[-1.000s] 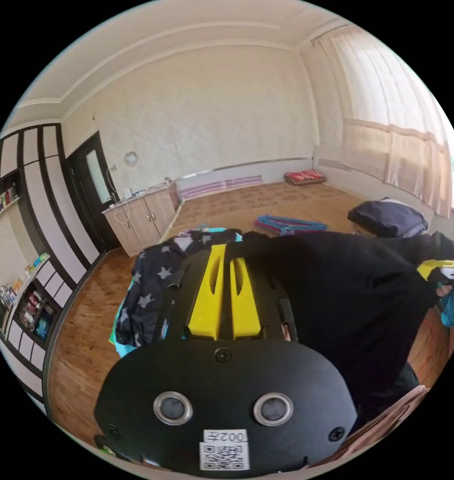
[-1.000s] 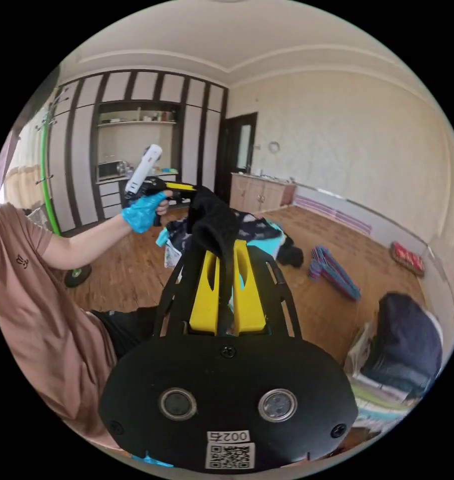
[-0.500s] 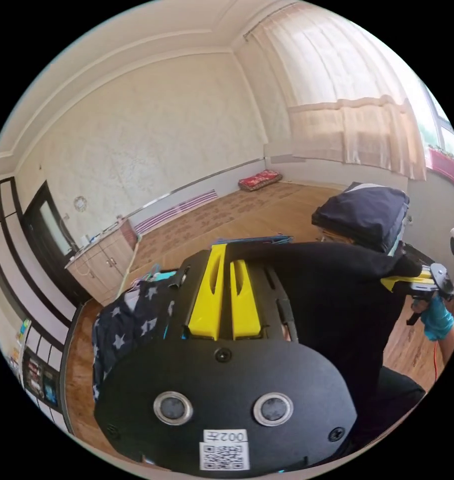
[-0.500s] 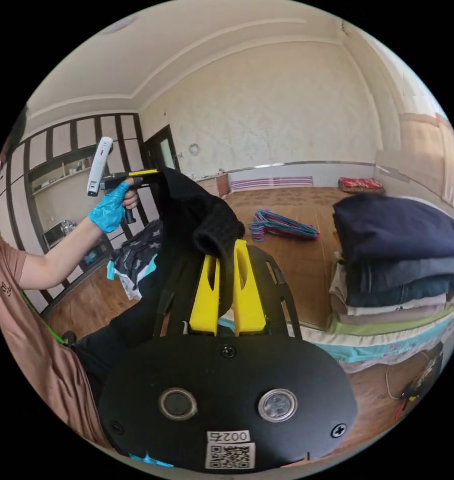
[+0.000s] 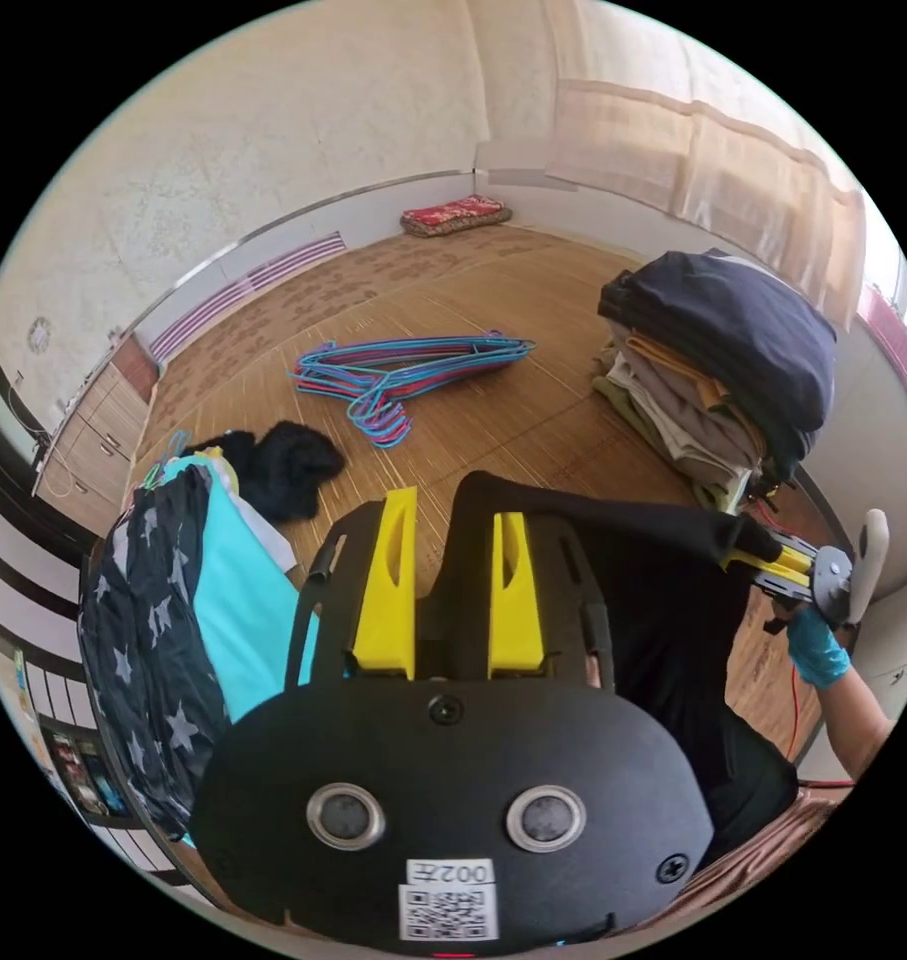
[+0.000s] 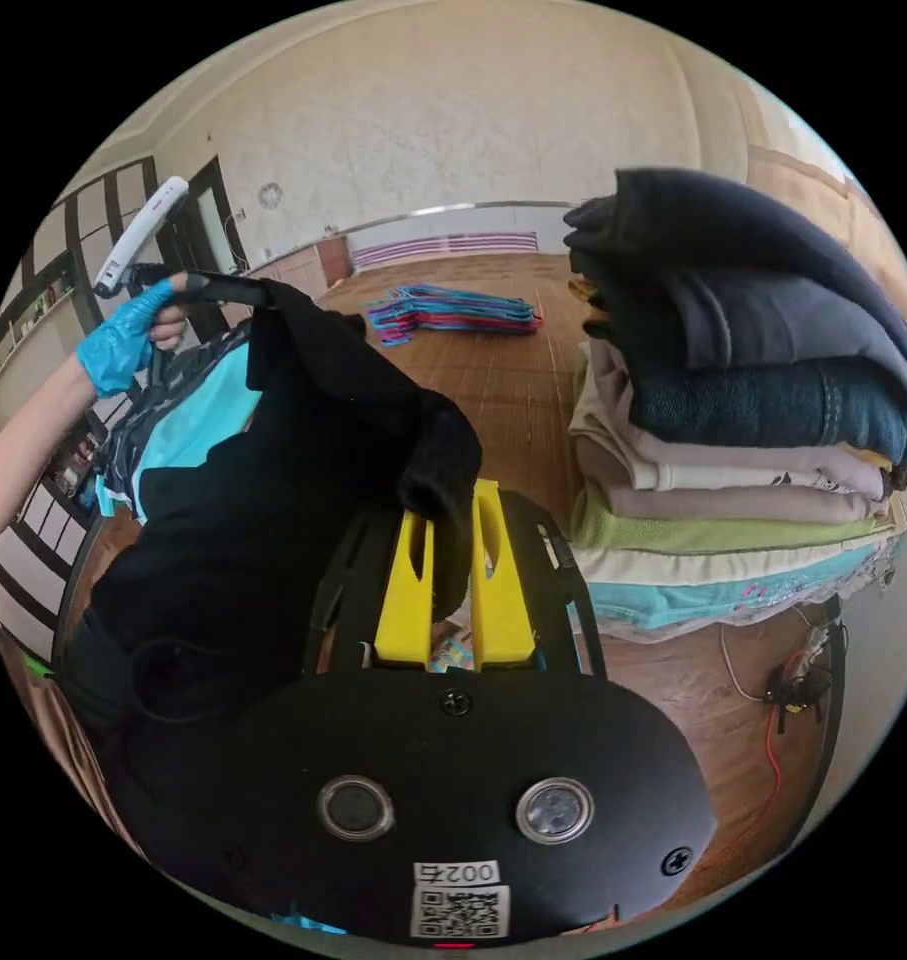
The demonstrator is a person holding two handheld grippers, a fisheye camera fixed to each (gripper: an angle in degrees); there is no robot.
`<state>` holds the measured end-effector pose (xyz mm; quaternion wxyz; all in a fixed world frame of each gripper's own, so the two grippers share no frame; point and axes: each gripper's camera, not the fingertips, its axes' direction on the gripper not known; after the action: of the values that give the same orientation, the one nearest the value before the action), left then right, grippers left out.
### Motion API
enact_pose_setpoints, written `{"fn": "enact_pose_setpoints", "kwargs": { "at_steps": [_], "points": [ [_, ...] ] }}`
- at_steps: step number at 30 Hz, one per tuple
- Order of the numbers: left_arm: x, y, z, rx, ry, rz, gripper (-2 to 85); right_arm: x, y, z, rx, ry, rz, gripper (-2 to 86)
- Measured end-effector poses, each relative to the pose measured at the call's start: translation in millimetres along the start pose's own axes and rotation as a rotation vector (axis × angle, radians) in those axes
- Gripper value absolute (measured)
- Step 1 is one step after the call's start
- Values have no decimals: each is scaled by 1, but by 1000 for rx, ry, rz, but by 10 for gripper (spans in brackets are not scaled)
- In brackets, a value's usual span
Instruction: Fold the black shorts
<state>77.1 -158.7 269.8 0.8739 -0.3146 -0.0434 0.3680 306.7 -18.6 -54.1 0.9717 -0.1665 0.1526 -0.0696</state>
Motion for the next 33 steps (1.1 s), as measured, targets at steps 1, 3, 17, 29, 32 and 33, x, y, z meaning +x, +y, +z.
{"fn": "enact_pose_setpoints", "kwargs": {
  "at_steps": [1,3,17,29,32,33],
  "points": [
    [-4,-7,0,-8,16,23,115,0,0,3,-14,3,1,63],
    [-10,-15,-1,-13,13,40,110,0,0,12,-50,30,1,70],
    [-34,14,-52,94,-4,-137,9,-14,11,-27,-54,201,95,53],
    [58,86,-64,-37,-107,-453,-9,-118,-20,-102,55,18,212,10],
    [87,96,-69,-71,-202,-507,-9,-155,-29,-114,66,-19,208,-5],
    [98,100,-71,-83,-227,-512,-9,-169,-32,-119,69,-30,203,-7]
  ]
}}
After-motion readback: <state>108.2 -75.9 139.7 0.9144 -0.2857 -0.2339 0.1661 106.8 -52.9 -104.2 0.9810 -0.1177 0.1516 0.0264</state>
